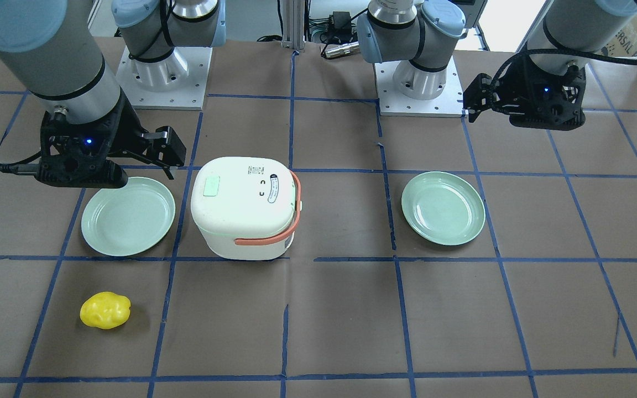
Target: Press rice cooker button
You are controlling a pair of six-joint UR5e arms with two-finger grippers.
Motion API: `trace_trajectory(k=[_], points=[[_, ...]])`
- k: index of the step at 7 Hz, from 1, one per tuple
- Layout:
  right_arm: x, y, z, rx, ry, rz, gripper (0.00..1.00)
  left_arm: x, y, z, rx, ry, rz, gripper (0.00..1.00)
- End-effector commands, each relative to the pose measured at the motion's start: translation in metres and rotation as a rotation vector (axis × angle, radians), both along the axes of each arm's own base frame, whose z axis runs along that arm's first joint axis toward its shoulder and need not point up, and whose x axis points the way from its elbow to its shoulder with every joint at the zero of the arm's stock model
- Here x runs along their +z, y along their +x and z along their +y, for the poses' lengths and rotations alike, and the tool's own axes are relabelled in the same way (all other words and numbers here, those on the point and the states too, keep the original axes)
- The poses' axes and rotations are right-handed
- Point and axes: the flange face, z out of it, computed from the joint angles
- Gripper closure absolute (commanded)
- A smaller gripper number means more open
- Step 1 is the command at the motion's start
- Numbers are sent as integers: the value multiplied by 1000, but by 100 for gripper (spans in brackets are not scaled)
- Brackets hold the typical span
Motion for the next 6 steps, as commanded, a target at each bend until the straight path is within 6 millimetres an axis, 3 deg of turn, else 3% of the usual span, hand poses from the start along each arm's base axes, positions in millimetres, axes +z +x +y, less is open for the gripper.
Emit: trace_trajectory(k=[1,2,3,5,6], points=[[-19,2,21,-21,-3,2,0,0,0,0,0,0,0,0],[-33,4,29,-42,7,4,7,0,0,0,0,0,0,0],[-37,17,26,-55,-40,2,23,0,0,0,0,0,0,0],[-47,51,30,-98,-49,-26,70,0,0,0,0,0,0,0],[-61,56,25,-111,-17,-59,79,0,0,0,0,0,0,0]])
